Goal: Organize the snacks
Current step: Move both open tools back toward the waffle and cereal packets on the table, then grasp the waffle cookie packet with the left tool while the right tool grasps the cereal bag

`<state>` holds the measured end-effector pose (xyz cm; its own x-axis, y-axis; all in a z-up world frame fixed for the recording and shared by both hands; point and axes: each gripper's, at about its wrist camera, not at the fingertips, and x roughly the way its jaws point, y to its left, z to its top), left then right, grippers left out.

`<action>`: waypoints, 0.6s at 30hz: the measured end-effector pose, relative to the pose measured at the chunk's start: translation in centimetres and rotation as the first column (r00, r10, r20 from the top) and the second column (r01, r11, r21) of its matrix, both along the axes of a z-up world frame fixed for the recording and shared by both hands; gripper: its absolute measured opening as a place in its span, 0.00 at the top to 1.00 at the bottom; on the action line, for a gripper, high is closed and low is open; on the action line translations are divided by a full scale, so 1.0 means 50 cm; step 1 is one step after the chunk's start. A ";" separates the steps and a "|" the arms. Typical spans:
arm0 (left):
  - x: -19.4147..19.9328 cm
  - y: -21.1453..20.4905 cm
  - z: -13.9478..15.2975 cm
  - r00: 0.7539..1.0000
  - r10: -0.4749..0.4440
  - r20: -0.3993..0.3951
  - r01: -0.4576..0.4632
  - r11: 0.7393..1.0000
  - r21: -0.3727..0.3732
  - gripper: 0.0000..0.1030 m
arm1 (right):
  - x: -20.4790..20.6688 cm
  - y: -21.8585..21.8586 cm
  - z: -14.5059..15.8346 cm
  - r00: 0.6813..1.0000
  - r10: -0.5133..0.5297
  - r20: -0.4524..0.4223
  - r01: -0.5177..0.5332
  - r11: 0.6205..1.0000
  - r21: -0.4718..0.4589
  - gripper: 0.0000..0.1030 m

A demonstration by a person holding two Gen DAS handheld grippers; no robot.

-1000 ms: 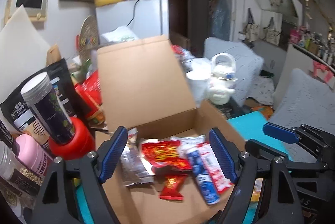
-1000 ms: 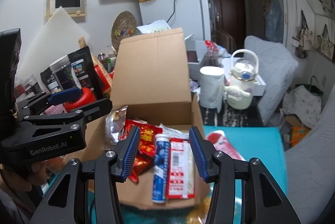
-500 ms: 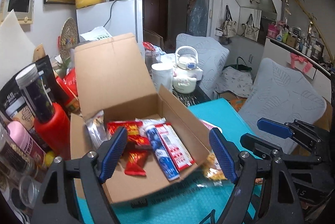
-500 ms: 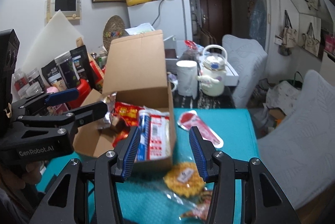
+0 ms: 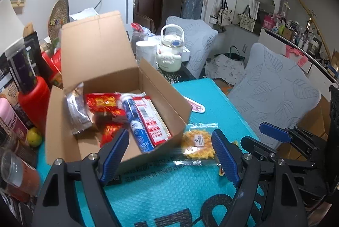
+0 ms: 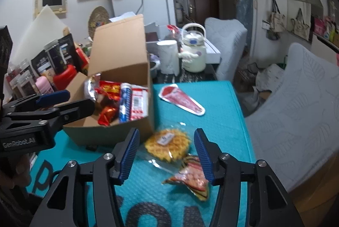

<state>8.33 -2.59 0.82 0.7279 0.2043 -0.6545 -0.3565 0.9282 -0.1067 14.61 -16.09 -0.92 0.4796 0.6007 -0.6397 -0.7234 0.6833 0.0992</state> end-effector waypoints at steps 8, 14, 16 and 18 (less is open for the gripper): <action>0.028 -0.014 -0.056 0.998 -0.005 -0.068 0.002 0.999 -0.037 0.22 | 0.036 -0.011 -0.059 0.997 -0.055 -0.046 0.052 0.996 -0.072 0.38; 0.063 -0.012 -0.102 0.992 -0.003 -0.129 -0.005 0.998 -0.061 0.22 | 0.073 0.000 -0.113 0.992 -0.089 -0.093 0.076 0.988 -0.135 0.36; 0.074 -0.012 -0.114 0.990 -0.009 -0.143 -0.001 0.998 -0.070 0.22 | 0.088 0.005 -0.135 0.989 -0.097 -0.109 0.078 0.983 -0.166 0.36; 0.086 -0.015 -0.128 0.988 -0.020 -0.155 0.008 0.997 -0.079 0.22 | 0.098 0.006 -0.151 0.987 -0.112 -0.119 0.088 0.978 -0.191 0.36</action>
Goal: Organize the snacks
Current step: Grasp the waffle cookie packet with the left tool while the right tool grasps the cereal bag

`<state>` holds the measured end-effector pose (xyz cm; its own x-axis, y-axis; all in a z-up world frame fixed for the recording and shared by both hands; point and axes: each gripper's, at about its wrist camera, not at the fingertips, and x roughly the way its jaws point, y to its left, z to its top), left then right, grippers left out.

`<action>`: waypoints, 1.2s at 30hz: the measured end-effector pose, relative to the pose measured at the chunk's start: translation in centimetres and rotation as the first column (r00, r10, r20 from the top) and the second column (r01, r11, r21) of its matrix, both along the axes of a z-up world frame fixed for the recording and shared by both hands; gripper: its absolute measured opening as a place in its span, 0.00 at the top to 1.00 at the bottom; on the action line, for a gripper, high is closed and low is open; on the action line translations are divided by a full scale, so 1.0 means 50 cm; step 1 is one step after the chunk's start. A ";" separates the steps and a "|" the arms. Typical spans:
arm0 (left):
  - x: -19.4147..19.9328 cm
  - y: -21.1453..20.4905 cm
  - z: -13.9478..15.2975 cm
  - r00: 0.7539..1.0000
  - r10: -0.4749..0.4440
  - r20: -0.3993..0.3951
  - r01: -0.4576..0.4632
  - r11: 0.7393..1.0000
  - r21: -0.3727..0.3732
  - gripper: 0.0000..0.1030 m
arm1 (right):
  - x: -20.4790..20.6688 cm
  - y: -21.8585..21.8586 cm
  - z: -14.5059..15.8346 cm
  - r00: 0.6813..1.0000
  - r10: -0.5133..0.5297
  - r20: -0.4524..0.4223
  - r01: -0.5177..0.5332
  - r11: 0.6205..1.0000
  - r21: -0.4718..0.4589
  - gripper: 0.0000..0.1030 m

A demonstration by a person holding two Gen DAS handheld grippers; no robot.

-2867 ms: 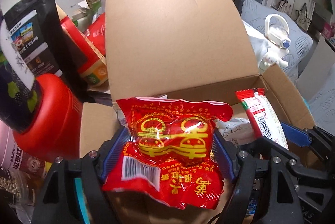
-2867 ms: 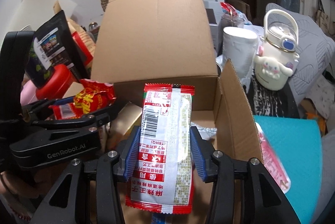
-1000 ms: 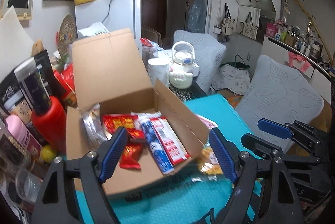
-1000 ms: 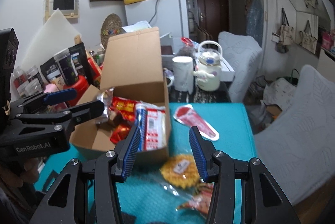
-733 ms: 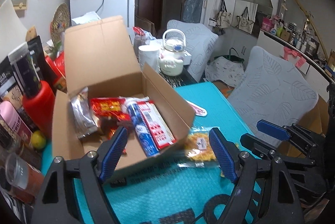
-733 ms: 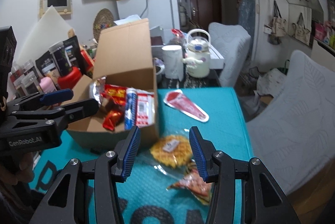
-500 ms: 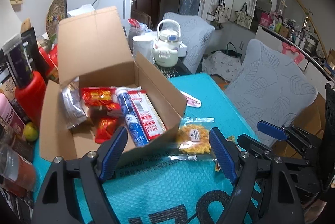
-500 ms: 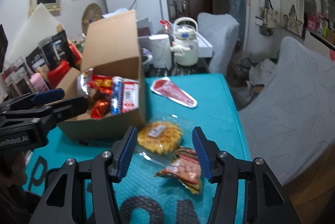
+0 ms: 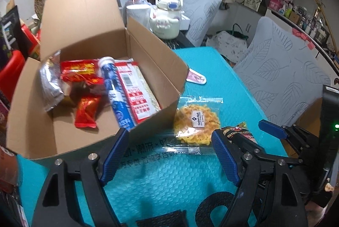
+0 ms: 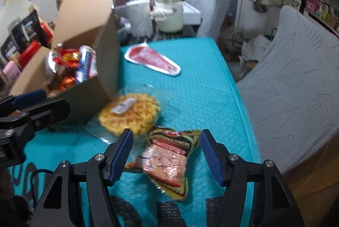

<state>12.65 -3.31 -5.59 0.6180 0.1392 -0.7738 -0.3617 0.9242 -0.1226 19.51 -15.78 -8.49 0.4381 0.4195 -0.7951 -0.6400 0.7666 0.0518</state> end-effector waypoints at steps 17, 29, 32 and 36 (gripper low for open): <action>0.131 -0.030 -0.132 0.979 -0.131 -0.158 0.108 0.984 -0.144 0.22 | 0.024 -0.082 -0.044 0.998 -0.021 -0.064 0.021 1.000 -0.009 0.35; 0.175 -0.084 -0.171 0.959 -0.171 -0.224 0.176 0.984 0.000 0.03 | 0.039 -0.090 -0.066 0.995 0.016 -0.096 -0.017 1.000 -0.008 0.34; 0.167 -0.088 -0.170 0.966 -0.170 -0.196 0.176 0.984 0.017 0.07 | 0.038 -0.086 -0.074 0.994 0.038 -0.104 -0.038 0.999 0.002 0.35; 0.140 -0.105 -0.159 0.963 -0.192 -0.187 0.200 0.980 0.022 0.23 | 0.034 -0.090 -0.071 0.993 0.041 -0.111 -0.037 0.999 0.038 0.46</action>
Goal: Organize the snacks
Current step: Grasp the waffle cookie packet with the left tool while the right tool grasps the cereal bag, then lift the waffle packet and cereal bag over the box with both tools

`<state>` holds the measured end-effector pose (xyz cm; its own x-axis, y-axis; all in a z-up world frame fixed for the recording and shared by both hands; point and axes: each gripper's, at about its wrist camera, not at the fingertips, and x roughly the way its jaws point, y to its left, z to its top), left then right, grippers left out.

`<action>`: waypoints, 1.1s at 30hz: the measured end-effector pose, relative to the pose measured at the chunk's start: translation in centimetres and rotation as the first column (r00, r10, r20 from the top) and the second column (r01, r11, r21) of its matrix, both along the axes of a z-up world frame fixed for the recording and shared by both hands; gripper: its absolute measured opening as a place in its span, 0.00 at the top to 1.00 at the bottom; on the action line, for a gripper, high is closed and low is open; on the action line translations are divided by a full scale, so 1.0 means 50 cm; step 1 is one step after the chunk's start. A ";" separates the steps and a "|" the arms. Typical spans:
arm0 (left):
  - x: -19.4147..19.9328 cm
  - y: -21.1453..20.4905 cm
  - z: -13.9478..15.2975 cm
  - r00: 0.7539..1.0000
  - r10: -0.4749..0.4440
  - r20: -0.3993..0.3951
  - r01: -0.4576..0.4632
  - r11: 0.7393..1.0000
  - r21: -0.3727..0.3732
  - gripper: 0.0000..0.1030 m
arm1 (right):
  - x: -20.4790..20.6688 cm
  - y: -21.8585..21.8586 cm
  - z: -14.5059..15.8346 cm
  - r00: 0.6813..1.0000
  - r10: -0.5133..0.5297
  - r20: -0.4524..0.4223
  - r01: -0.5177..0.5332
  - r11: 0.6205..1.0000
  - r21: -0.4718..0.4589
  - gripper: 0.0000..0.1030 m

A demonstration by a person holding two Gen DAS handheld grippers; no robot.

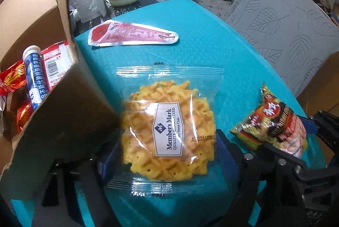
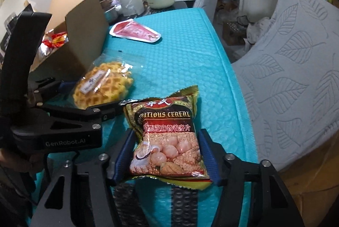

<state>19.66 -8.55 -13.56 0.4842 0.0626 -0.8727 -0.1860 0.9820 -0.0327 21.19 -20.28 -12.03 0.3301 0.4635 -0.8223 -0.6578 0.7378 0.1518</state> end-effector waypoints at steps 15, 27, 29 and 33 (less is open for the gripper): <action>-0.170 0.002 0.018 1.000 0.006 -0.016 -0.007 0.998 -0.061 0.25 | -0.126 0.000 0.010 0.998 0.066 -0.014 -0.066 0.997 0.034 0.58; -0.312 0.047 0.017 0.993 0.117 -0.019 -0.118 0.990 -0.073 0.25 | -0.263 0.043 0.009 0.982 0.188 -0.027 -0.186 0.980 0.070 0.60; -0.339 0.056 0.019 0.990 0.137 -0.021 -0.138 0.988 -0.073 0.25 | -0.282 0.049 0.007 0.978 0.207 -0.033 -0.204 0.976 0.076 0.60; -0.375 0.073 0.014 0.986 0.164 -0.026 -0.165 0.983 -0.075 0.25 | -0.317 0.063 0.006 0.970 0.238 -0.041 -0.234 0.969 0.078 0.60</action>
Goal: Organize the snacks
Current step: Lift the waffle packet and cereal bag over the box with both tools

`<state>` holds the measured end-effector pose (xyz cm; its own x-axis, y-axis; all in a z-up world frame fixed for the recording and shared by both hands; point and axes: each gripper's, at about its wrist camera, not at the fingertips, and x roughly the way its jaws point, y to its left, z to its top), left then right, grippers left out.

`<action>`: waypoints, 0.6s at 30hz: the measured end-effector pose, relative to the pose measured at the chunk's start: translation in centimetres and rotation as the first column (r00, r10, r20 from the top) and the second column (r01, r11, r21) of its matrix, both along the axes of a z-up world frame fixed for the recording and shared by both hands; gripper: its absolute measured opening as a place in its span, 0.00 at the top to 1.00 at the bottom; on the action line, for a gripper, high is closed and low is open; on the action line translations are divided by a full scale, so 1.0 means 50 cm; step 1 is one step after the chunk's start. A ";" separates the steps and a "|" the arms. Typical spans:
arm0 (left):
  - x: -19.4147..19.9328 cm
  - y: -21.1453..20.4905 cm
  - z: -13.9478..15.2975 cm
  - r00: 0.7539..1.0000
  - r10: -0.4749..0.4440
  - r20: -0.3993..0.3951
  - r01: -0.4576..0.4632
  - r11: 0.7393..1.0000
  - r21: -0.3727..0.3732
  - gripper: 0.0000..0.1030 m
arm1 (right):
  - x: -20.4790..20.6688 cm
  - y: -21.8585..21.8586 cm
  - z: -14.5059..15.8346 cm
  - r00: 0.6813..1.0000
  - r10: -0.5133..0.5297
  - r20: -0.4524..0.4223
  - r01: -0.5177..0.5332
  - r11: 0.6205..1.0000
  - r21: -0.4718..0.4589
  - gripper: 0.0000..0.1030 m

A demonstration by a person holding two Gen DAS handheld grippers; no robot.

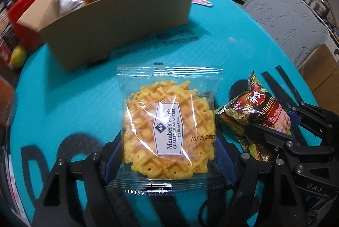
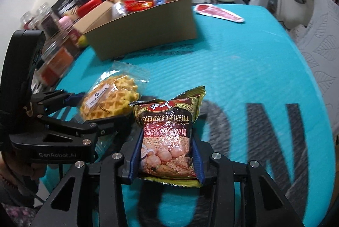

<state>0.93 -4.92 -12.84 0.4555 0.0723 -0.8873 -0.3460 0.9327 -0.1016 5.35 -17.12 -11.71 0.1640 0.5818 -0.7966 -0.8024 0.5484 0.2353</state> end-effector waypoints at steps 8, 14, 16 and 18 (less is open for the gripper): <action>-0.074 0.025 -0.003 1.000 0.020 -0.019 -0.020 1.000 0.000 0.25 | -0.056 0.027 -0.001 0.999 0.045 -0.010 -0.045 0.999 -0.013 0.60; -0.074 0.027 -0.014 0.999 0.010 -0.035 -0.009 0.999 0.040 0.22 | -0.065 0.033 -0.006 0.999 0.034 -0.009 -0.034 0.998 -0.043 0.56; -0.071 0.023 -0.018 0.999 0.000 -0.039 0.002 0.998 0.058 0.20 | -0.064 0.036 -0.009 0.999 0.033 -0.010 -0.034 0.998 -0.054 0.52; -0.075 0.024 -0.019 0.999 0.002 -0.040 0.001 0.998 0.067 0.11 | -0.067 0.043 -0.014 0.999 0.040 -0.008 -0.040 0.997 -0.068 0.46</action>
<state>-2.80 -3.70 -13.81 0.4200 0.1323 -0.8978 -0.3488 0.9369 -0.0251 2.01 -14.97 -12.42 0.1363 0.5317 -0.8359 -0.8227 0.5308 0.2035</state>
